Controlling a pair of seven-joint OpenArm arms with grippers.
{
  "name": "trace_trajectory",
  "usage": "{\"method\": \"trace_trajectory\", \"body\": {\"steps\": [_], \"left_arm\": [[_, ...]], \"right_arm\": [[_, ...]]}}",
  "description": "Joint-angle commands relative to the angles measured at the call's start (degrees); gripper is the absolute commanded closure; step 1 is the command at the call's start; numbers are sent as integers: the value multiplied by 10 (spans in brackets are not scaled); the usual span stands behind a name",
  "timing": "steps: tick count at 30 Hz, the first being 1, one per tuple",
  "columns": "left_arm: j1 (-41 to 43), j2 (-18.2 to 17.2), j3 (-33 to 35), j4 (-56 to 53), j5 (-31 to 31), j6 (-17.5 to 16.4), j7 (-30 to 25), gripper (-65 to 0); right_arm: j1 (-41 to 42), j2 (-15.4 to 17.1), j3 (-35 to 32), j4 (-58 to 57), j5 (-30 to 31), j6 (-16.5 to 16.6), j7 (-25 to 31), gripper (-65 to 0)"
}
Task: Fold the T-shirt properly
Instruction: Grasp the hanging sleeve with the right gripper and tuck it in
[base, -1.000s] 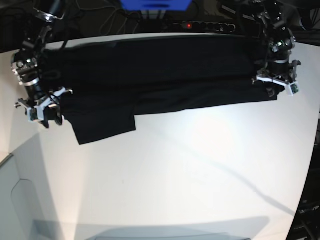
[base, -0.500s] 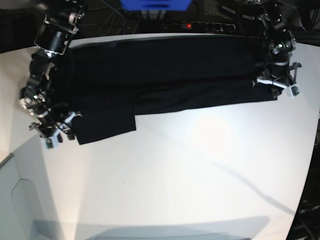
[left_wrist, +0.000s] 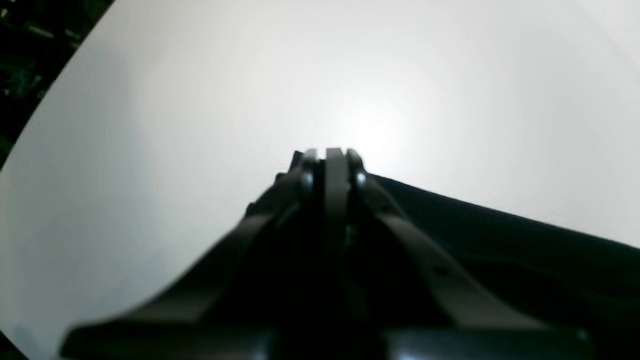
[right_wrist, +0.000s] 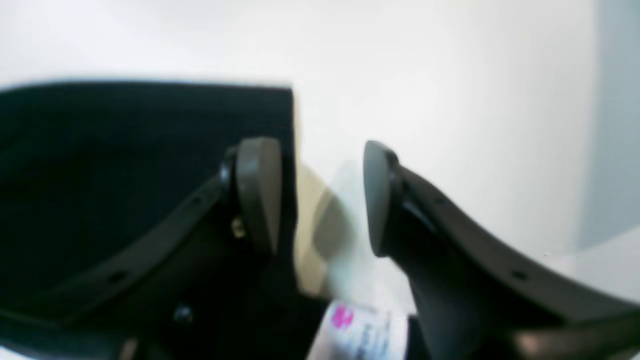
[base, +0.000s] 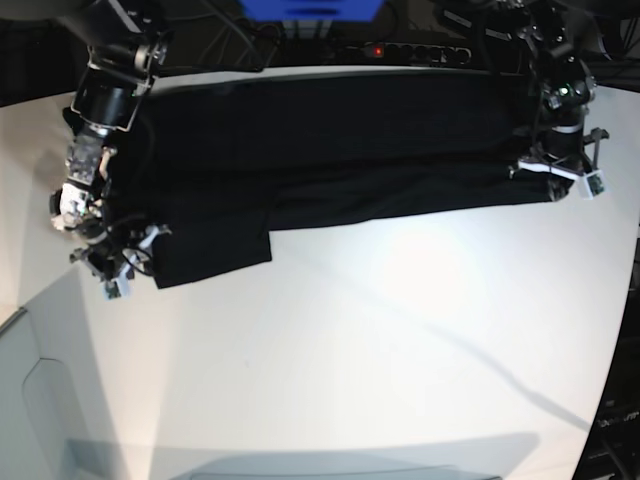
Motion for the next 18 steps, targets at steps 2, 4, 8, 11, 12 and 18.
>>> {"method": "trace_trajectory", "body": {"steps": [2,4,8,11,12,18], "left_arm": [[-2,-6,-2,11,-2,3,-12,0],[-3,-6,-2,11,-2,3,-12,0],[-3,-6,-2,11,-2,3,-12,0],[-3,-7,-2,11,-2,3,-12,0],[-3,-7,-2,11,-2,3,-12,0],[-3,-7,-2,11,-2,3,-12,0]], "right_arm": [[4,10,-1,9,-2,2,-2,-277],[0,5,-1,9,-2,2,-2,-277],[-7,-1,-1,9,-2,2,-2,-273],[-7,-2,-18,8,-2,2,-2,-229],[-7,-1,-29,8,-2,2,-2,-192],[-9,1,-48,32,-2,2,-6,-1]]}}
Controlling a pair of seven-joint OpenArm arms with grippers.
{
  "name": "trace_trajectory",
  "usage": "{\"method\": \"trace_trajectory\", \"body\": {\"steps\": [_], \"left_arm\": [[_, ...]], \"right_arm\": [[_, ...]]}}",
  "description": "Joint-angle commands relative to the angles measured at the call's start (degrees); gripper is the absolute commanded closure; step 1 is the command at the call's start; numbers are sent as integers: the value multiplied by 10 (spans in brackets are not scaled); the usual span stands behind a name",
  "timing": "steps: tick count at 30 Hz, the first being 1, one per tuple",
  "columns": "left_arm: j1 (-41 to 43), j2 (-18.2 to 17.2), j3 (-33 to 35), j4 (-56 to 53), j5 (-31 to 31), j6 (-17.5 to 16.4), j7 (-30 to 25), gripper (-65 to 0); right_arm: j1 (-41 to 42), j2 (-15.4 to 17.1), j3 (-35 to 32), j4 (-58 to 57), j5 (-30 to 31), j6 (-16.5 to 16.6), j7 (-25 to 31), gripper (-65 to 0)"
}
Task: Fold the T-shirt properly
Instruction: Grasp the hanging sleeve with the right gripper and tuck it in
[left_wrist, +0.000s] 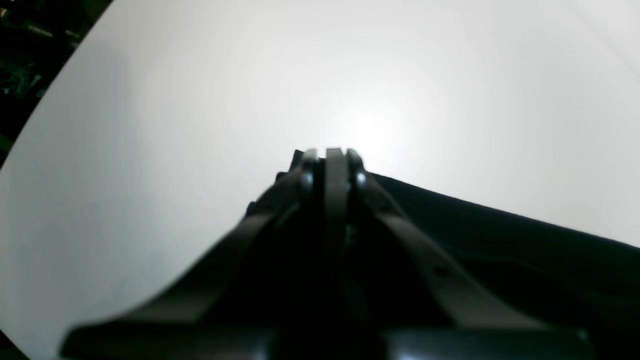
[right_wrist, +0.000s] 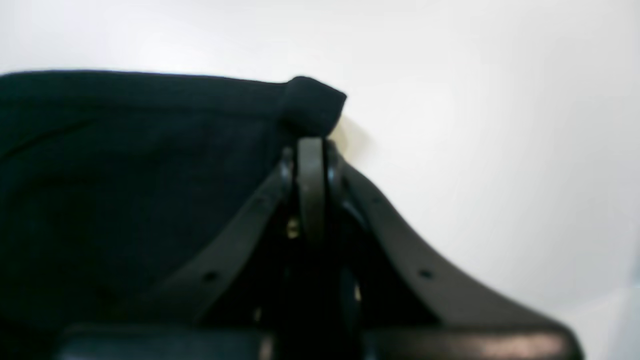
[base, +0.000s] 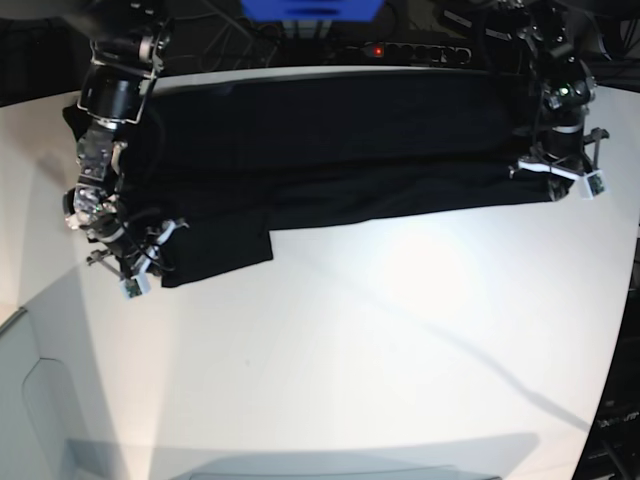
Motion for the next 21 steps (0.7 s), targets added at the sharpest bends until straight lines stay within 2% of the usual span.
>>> {"method": "trace_trajectory", "body": {"steps": [1,13,16,21], "left_arm": [[-1,-7,-3,11,-2,3,-14,0],[10,-6,-12,51,-2,3,-13,0],[12,-6,-13,64,-2,3,-13,0],[25,-6,-15,65,-2,3,-13,0]], "right_arm": [[-5,7,1,28,-3,2,-3,0],[-205,5,2,407,-1,2,-4,0],[-244,4,3,455,-1,2,-3,0],[-290,3,53,463,0,2,1,0]]}}
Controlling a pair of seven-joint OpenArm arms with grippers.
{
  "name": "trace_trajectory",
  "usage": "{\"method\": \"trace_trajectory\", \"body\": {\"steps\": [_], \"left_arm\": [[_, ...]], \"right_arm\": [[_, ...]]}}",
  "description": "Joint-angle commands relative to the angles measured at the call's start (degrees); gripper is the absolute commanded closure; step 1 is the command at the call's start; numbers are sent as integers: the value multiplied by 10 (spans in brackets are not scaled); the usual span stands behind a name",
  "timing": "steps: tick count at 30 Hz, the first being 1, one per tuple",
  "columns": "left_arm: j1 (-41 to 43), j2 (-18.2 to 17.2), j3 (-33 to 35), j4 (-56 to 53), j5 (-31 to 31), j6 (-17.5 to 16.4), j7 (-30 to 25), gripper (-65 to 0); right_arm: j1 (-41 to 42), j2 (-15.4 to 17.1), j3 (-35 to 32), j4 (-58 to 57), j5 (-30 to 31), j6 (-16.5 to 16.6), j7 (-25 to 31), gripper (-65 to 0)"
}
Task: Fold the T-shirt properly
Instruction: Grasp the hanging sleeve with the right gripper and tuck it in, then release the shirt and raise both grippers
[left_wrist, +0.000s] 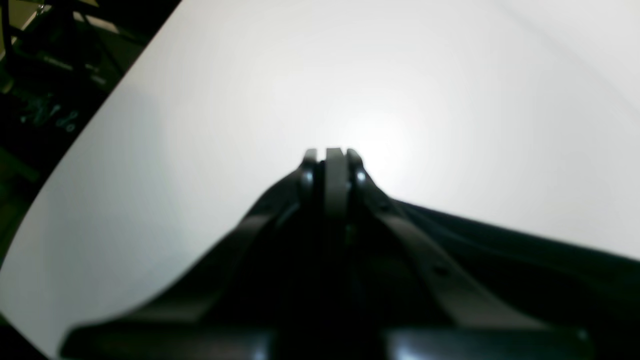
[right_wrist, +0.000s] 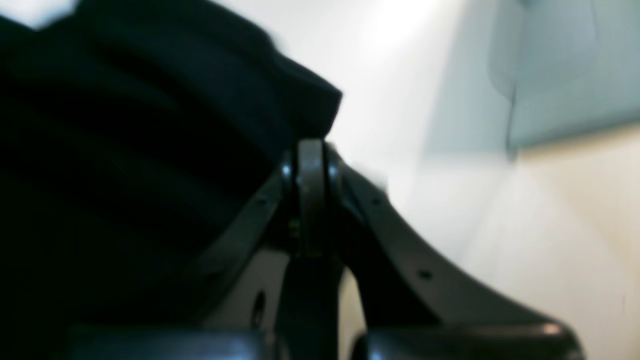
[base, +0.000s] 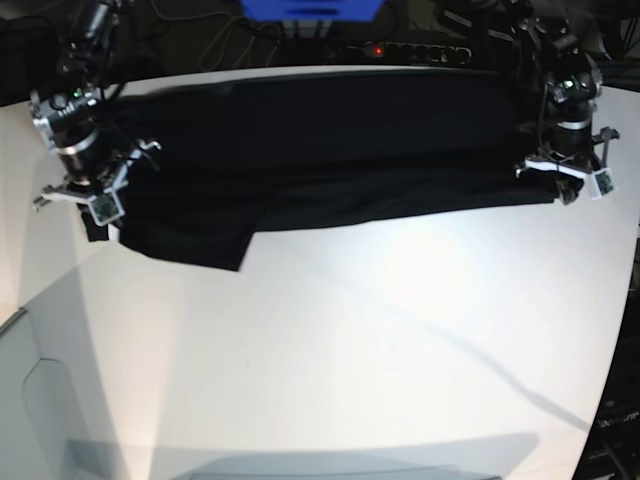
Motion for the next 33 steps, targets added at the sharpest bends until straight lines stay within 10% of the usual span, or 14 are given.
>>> {"method": "trace_trajectory", "body": {"steps": [1,14,33], "left_arm": [[6,-6,-4,11,-2,2,-14,0],[35,-6,-4,32,-2,2,-14,0],[107,-9,-3,13,-2,2,-19,0]], "right_arm": [[-2,5,14,9,6,0,16,0],[-79,-65,136,15,6,0,16,0],[-180,-67,131,19,59,0,14,0]]}}
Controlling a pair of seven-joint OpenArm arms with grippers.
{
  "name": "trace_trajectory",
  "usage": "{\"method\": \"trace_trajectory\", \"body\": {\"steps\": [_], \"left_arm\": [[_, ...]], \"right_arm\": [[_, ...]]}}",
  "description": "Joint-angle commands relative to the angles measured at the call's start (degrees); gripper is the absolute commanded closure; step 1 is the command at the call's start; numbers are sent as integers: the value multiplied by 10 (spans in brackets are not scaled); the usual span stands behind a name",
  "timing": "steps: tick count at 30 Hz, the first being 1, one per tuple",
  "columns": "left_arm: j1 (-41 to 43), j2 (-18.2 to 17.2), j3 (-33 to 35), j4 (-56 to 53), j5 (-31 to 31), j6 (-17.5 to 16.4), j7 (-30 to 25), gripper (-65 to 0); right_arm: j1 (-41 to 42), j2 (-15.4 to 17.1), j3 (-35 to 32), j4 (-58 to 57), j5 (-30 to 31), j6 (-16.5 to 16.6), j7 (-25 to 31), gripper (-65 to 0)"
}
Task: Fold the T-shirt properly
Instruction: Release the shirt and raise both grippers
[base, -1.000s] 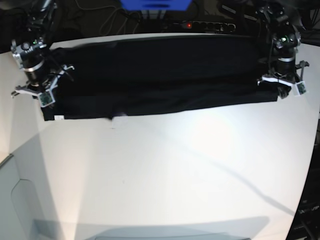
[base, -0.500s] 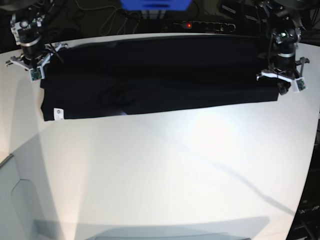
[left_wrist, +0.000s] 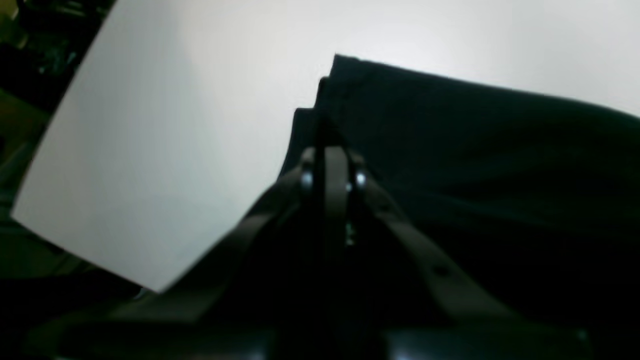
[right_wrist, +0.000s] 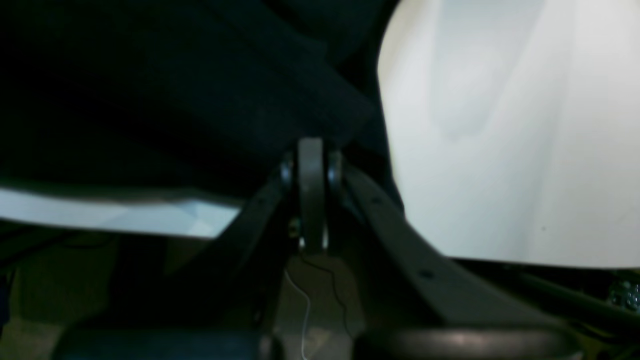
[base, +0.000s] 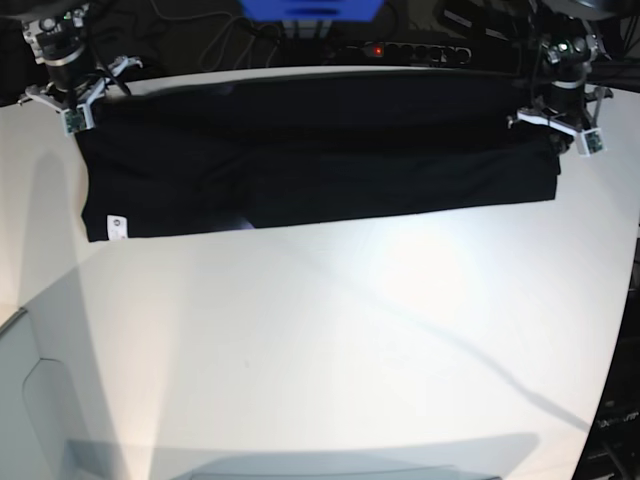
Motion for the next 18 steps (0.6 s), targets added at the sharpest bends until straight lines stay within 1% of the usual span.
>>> {"method": "trace_trajectory", "body": {"steps": [1,4,8,10,12,14,18], "left_arm": [[1,-8,-5,4,0,3,-14,0],[0,-9,-3,-6,0,3,-14,0],[0,-10,-4,-39,0,3,-14,0],[1,-11,-5,-45,0,3,-14,0],[5,-22,-1,-46,0,3,-14,0],[7,-23,-4,-46,0,3,-14,0],[1,-23,-1,-55,0,3,-14,0]], "right_arm": [[-4,3,2,9,5,0,10,0],[-11,8,2,9,4,0,12,0],[-13,27,2,9,4,0,10,0],[-14,28,8,9,4,0,10,0],[-14,31,9,9,4,0,11,0],[-14,37,9,9,4,0,11,0],[-10,33,8,9,4,0,12,0]]}}
